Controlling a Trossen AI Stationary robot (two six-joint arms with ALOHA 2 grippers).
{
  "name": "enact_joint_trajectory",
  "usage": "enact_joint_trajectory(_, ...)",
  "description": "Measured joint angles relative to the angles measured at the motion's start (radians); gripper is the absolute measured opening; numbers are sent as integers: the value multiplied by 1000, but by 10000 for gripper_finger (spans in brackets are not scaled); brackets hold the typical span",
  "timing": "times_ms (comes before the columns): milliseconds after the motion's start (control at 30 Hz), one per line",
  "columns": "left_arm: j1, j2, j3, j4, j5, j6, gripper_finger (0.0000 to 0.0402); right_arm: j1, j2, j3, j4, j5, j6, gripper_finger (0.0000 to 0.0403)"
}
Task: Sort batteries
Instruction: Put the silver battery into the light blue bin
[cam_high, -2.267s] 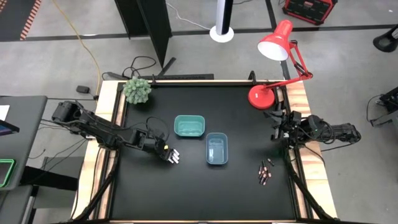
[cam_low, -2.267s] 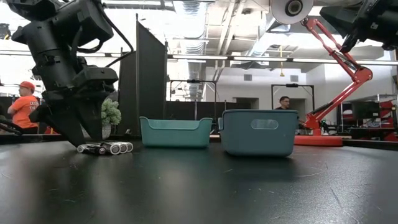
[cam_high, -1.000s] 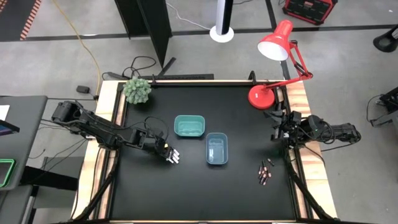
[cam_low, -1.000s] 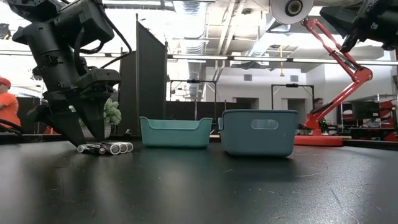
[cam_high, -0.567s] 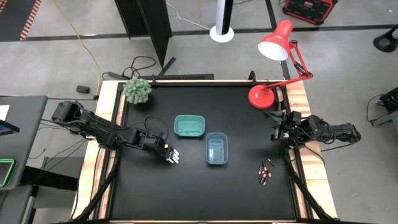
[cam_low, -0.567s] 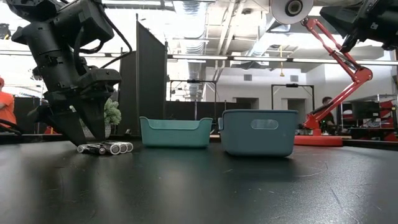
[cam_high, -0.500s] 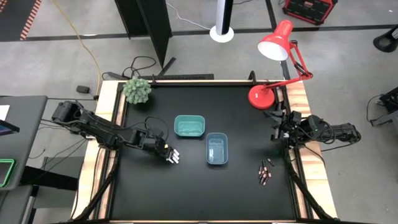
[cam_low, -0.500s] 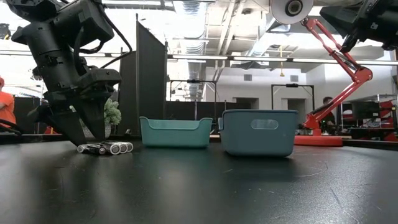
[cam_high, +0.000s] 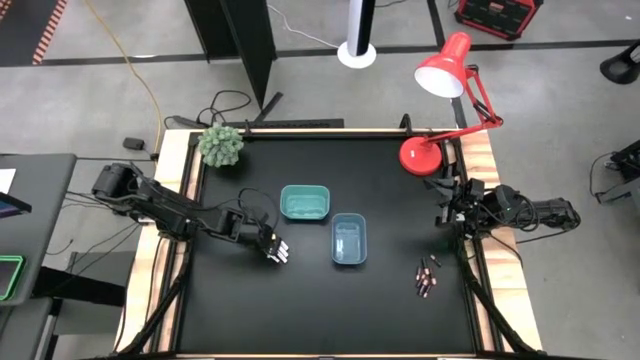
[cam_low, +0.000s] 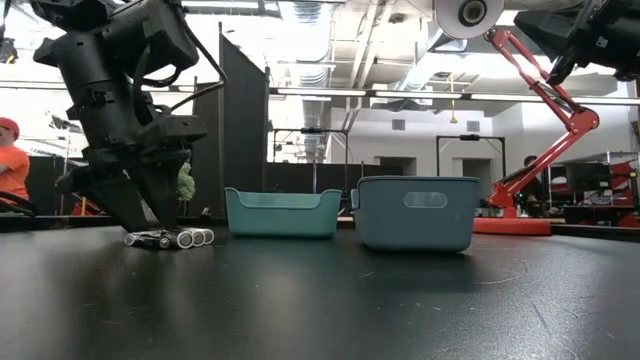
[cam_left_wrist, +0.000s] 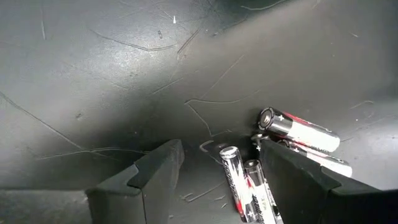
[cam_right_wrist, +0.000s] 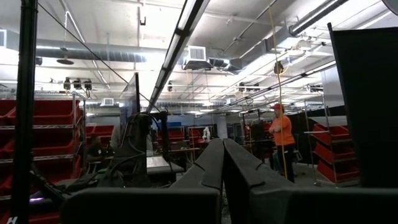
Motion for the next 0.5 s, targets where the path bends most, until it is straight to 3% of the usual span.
enact_joint_trajectory(500,-23,0,2,-51,2,-44,224,0,0,0,0,0,0,28)
